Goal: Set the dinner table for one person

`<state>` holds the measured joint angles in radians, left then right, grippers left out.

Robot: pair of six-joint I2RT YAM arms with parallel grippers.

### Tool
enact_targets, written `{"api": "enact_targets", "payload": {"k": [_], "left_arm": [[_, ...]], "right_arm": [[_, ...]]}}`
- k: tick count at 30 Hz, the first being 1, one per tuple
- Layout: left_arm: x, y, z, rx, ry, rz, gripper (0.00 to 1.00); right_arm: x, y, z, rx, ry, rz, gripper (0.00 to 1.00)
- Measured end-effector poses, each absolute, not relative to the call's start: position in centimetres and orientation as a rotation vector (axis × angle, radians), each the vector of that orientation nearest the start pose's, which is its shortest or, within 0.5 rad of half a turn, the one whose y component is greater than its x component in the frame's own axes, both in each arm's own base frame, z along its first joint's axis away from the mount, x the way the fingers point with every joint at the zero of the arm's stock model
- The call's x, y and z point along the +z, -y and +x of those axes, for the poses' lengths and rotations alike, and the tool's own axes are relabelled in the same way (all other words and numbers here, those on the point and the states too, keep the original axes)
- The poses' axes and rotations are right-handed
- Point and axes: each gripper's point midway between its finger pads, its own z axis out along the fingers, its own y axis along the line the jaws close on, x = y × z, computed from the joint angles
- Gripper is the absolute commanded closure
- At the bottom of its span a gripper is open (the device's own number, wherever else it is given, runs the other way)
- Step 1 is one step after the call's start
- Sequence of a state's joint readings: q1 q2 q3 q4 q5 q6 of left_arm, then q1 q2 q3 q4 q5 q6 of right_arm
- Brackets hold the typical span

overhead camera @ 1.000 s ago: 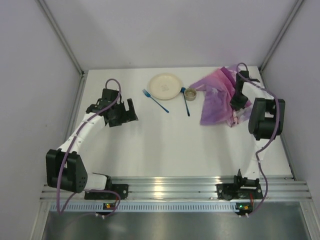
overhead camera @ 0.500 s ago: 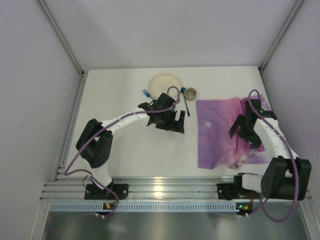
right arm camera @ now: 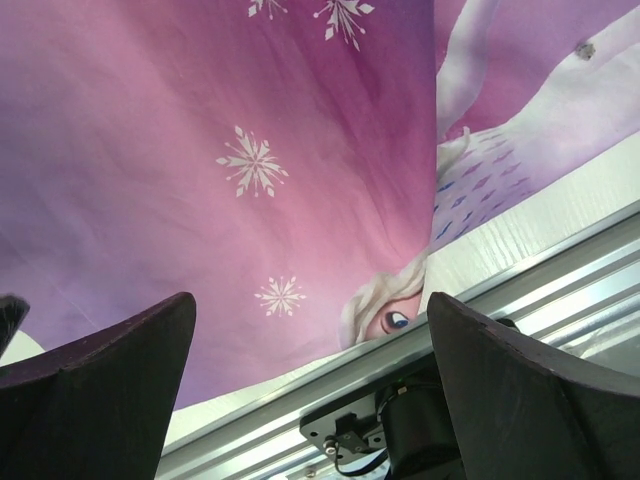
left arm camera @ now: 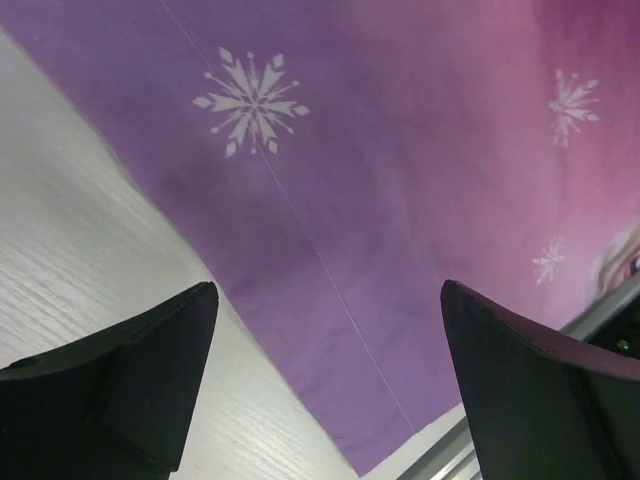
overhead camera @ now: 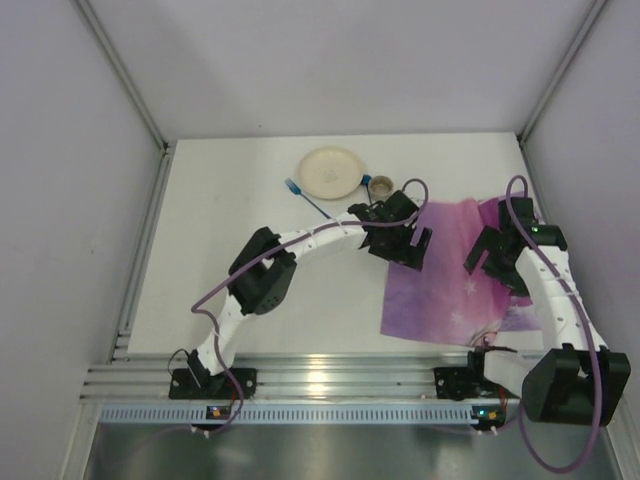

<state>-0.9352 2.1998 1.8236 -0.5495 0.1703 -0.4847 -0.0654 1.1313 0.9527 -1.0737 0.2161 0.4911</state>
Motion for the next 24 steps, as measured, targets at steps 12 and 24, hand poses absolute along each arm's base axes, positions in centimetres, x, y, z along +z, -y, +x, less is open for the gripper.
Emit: {"api": "enact_targets", "payload": {"k": [12,24], "left_arm": [[3.6,45.4,30.0,-0.536,-2.651,0.607,0.24],[2.4,47.9,27.1,-0.689,-2.685,0.720,1.00]], "right_arm": [[12.5,3.3,19.9,-0.211,-2.664,0.772,0.00],[12.4,3.4,19.9,-0.214,-2.669,0.759,0.00]]}}
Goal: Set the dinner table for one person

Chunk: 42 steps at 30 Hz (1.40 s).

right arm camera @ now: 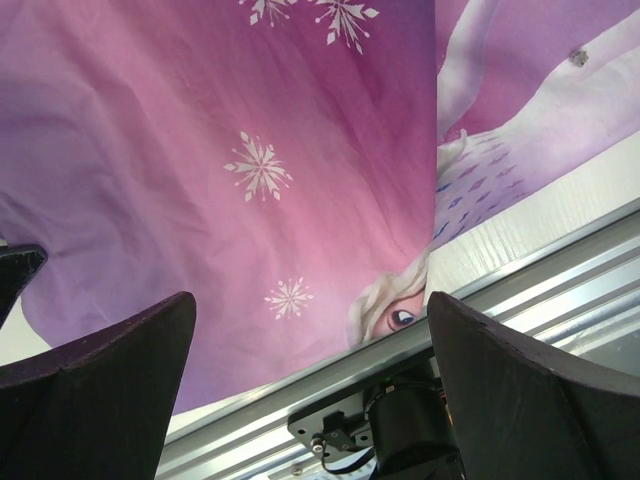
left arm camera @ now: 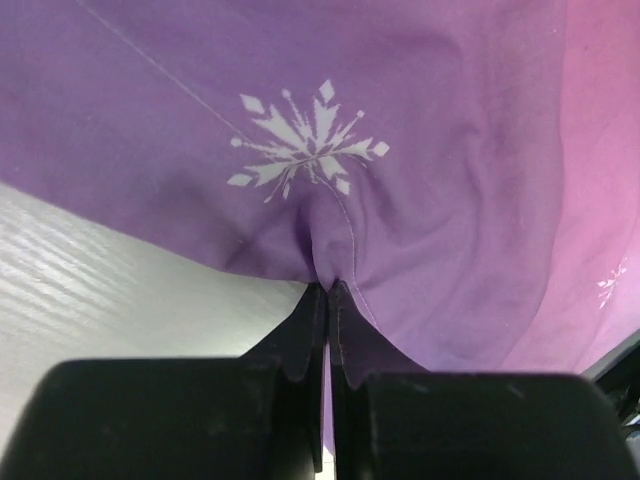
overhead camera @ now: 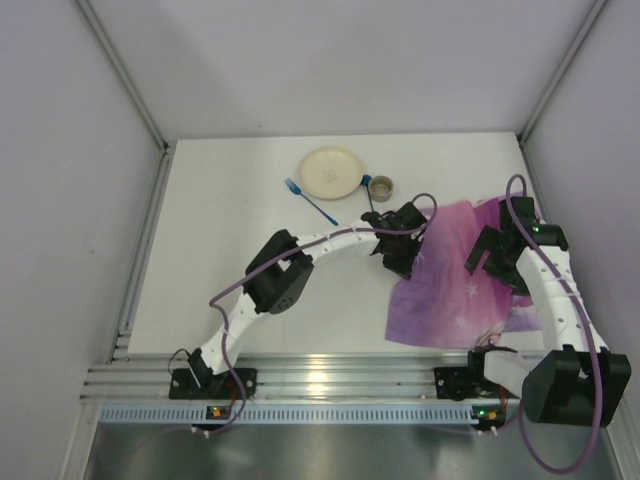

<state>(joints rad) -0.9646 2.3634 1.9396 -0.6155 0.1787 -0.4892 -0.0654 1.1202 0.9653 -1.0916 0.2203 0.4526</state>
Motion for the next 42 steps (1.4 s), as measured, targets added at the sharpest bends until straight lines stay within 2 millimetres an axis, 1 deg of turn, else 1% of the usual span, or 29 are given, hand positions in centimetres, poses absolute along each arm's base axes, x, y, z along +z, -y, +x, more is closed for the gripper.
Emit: {"api": "enact_targets", "payload": {"k": [3,6,8,10,11,14,15,16,19,21,22,23,27,29,31,32,33,34,36,41,42], "left_arm": [[2.5,48.2,26.6,-0.704,-2.682,0.748,1.00],[2.6,47.9,26.3,-0.704,-2.683,0.762,1.00],[2.9,46.5,25.7,-0.660,-2.700,0.765,1.00],[3.5,44.3,25.0,-0.579,-2.717,0.760,1.00],[4.2,43.2,24.8,-0.540,-2.720,0.755,1.00],[7.8,39.5,24.1,-0.445,-2.680,0.716,1.00],[9.9,38.0,23.8,-0.430,-2.647,0.691,1.00],[11.4,36.9,23.6,-0.423,-2.618,0.670,1.00],[15.6,32.6,22.7,-0.394,-2.538,0.586,1.00],[16.7,29.6,22.1,-0.356,-2.526,0.535,1.00],[16.7,27.9,22.0,-0.334,-2.524,0.499,1.00],[16.3,26.2,21.9,-0.300,-2.538,0.466,1.00],[12.9,18.5,22.1,-0.131,-2.649,0.292,1.00],[11.6,14.8,22.3,-0.051,-2.700,0.191,1.00],[11.6,12.6,22.5,-0.004,-2.716,0.134,0.98],[12.0,12.2,22.6,-0.001,-2.706,0.127,0.87],[12.2,12.1,22.6,-0.001,-2.700,0.138,0.67],[12.4,12.1,22.6,-0.002,-2.696,0.156,0.02],[12.2,12.3,22.6,-0.004,-2.711,0.169,0.01],[10.2,12.7,22.5,0.036,-2.820,0.178,0.01],[10.3,12.7,22.6,0.034,-2.819,0.171,0.01]], "right_arm": [[12.4,3.4,19.9,-0.214,-2.669,0.758,0.00],[12.4,3.4,19.9,-0.216,-2.671,0.751,0.00],[12.3,3.4,19.9,-0.221,-2.676,0.750,0.00],[12.4,3.5,20.2,-0.223,-2.677,0.751,0.00],[12.5,3.5,20.3,-0.222,-2.675,0.751,0.00],[12.7,3.5,20.8,-0.221,-2.669,0.750,0.00],[12.7,3.5,21.0,-0.220,-2.670,0.750,0.00],[12.7,3.5,21.1,-0.220,-2.669,0.751,0.00],[12.5,3.5,21.3,-0.219,-2.673,0.753,0.00],[12.3,3.4,21.5,-0.214,-2.676,0.756,0.00],[12.2,3.4,21.7,-0.206,-2.677,0.762,0.00],[12.1,3.3,21.7,-0.199,-2.680,0.764,0.00],[11.8,2.6,22.5,-0.146,-2.677,0.790,0.00],[11.7,2.4,22.7,-0.124,-2.674,0.798,0.00],[11.7,2.2,23.1,-0.105,-2.666,0.804,0.00],[11.6,2.1,23.2,-0.096,-2.666,0.807,0.00],[11.6,2.0,23.3,-0.088,-2.666,0.808,0.00],[11.5,1.9,23.4,-0.081,-2.667,0.809,0.00],[11.3,1.6,23.7,-0.065,-2.667,0.811,0.00],[11.0,1.1,24.0,-0.035,-2.679,0.814,0.00],[10.9,1.0,24.1,-0.033,-2.681,0.812,0.00]]}}
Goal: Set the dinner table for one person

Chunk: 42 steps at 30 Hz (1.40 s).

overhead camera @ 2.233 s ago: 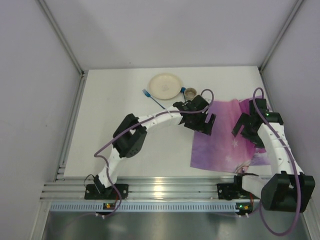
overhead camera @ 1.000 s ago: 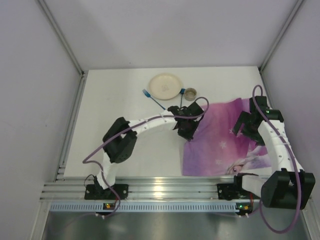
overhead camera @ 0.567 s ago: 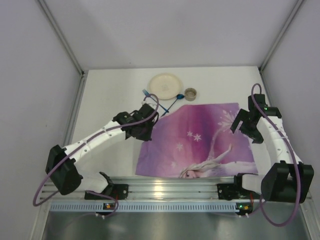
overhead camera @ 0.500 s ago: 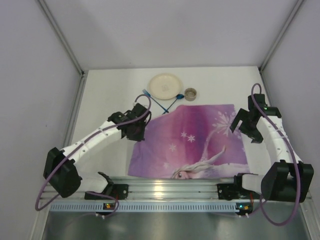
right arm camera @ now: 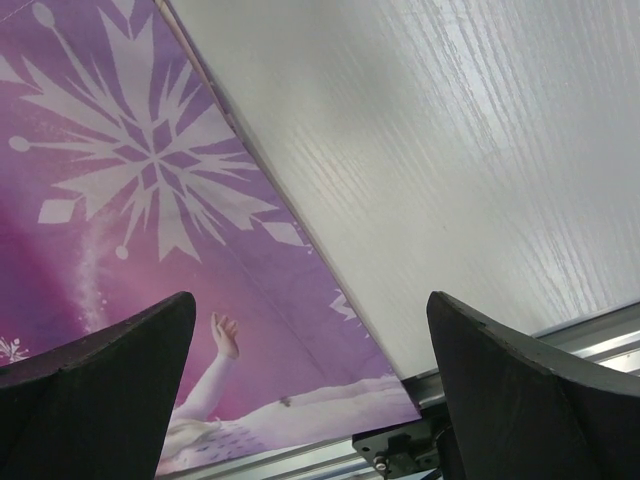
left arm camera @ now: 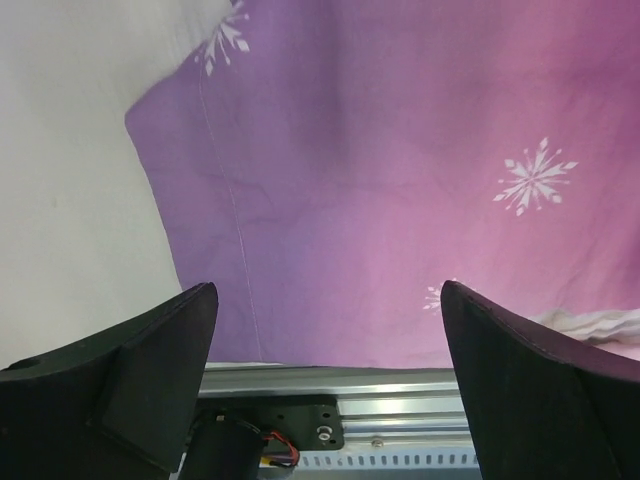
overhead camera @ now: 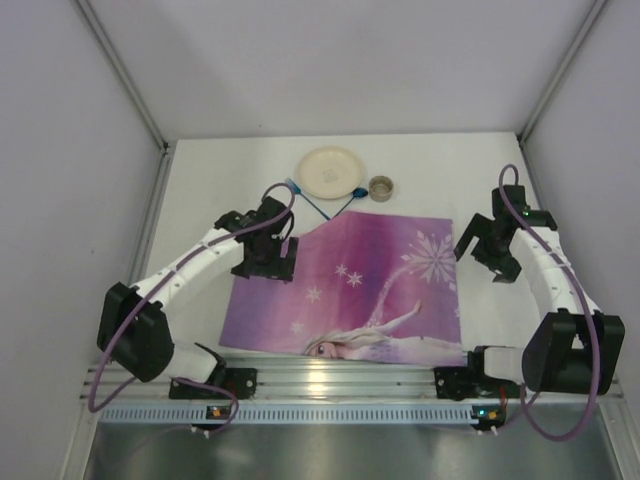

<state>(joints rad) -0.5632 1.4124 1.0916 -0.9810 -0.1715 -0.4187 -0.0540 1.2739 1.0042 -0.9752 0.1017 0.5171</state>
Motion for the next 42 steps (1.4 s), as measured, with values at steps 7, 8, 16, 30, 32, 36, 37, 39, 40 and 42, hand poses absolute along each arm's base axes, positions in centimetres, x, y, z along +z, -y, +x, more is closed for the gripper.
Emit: {"api": "enact_targets", "payload": {"k": [7,8,16,30,32,36,37,39,40,42], "left_arm": [[14.7,11.7,30.6,-0.054,-2.656,-0.020,0.02],[14.8,11.7,33.0,-0.052,-2.639,-0.036,0.02],[7.6,12.2,40.0,0.011,-2.758,-0.017,0.22],[2.1,11.1,35.1,0.057,-2.947,0.011,0.32],[2.0,11.2,35.1,0.051,-2.949,0.011,0.32],[1.8,11.5,35.2,0.014,-2.960,0.009,0.48],[1.8,11.7,35.3,-0.003,-2.966,0.006,0.54],[1.6,12.2,35.5,-0.051,-2.976,0.003,0.72],[1.6,12.4,35.6,-0.070,-2.980,-0.001,0.78],[1.6,12.9,35.9,-0.110,-2.982,0.007,1.00]], "right_arm": [[10.8,0.8,24.2,-0.015,-2.691,0.806,0.00],[10.7,0.7,24.2,-0.012,-2.696,0.801,0.00],[10.7,0.9,24.1,-0.022,-2.712,0.749,0.00],[9.0,1.1,24.6,-0.061,-2.791,0.727,0.00],[8.9,1.1,25.0,-0.055,-2.792,0.727,0.00],[9.0,1.0,25.7,-0.042,-2.782,0.724,0.00],[9.0,1.0,25.8,-0.040,-2.780,0.724,0.00],[9.0,1.0,25.8,-0.040,-2.779,0.724,0.00],[9.0,1.0,25.8,-0.040,-2.779,0.724,0.00],[9.0,1.0,25.8,-0.041,-2.779,0.723,0.00]]}}
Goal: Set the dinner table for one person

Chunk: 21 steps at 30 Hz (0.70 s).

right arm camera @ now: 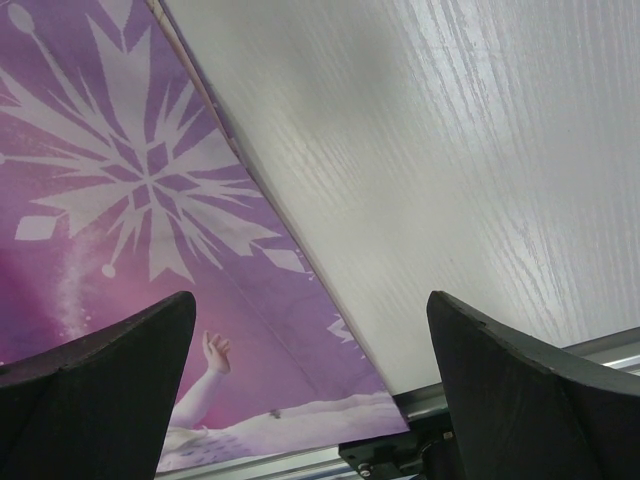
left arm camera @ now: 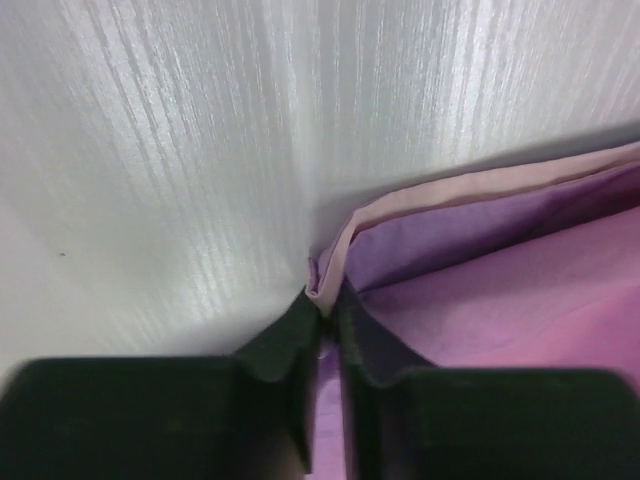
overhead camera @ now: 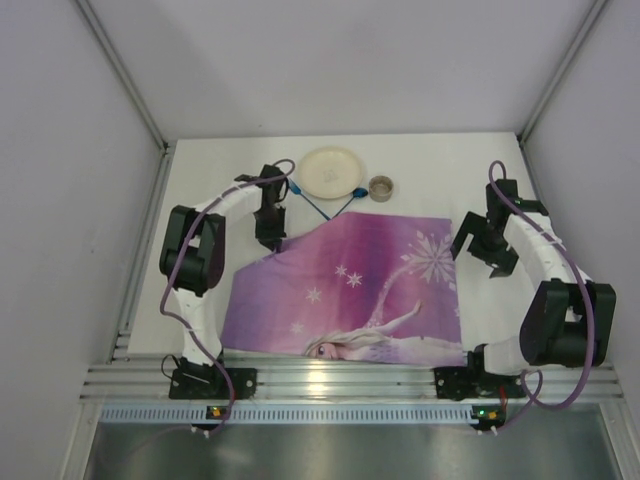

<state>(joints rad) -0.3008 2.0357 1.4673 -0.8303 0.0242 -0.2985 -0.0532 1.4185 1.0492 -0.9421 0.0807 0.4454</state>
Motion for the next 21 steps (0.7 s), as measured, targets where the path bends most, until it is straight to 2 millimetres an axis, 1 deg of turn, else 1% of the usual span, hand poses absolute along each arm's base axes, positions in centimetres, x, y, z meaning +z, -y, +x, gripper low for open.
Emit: {"api": "enact_targets", "payload": {"k": [6,9,12,13,14,15,16,18,20,21], "left_arm": [[1.8,12.9,36.0,-0.175,-2.998,-0.003,1.00],[2.4,11.9,36.5,-0.097,-2.980,0.008,1.00],[4.2,10.5,37.6,0.003,-2.929,0.013,0.99],[5.2,10.0,38.1,0.030,-2.899,0.008,0.94],[6.3,9.5,38.6,0.058,-2.861,0.000,0.64],[7.4,9.0,39.1,0.084,-2.823,-0.004,0.23],[8.6,8.4,39.4,0.110,-2.786,-0.019,0.01],[11.0,7.2,40.0,0.166,-2.713,-0.071,0.01],[12.5,6.2,40.2,0.214,-2.664,-0.105,0.01],[13.0,5.8,40.3,0.238,-2.649,-0.121,0.01]], "right_arm": [[9.0,1.0,25.8,-0.041,-2.778,0.724,0.00],[9.1,1.0,25.8,-0.040,-2.777,0.723,0.00],[9.5,0.7,26.4,-0.018,-2.764,0.708,0.00],[9.9,0.3,26.8,0.005,-2.753,0.692,0.00],[10.3,-0.3,27.4,0.026,-2.740,0.659,0.00],[10.8,-1.1,28.0,0.055,-2.727,0.619,0.00],[11.2,-2.1,28.6,0.088,-2.716,0.577,0.00],[12.5,-4.8,29.7,0.166,-2.691,0.460,0.00],[13.8,-8.1,30.7,0.258,-2.665,0.336,0.00],[14.5,-9.9,31.2,0.304,-2.650,0.274,0.00]]}}
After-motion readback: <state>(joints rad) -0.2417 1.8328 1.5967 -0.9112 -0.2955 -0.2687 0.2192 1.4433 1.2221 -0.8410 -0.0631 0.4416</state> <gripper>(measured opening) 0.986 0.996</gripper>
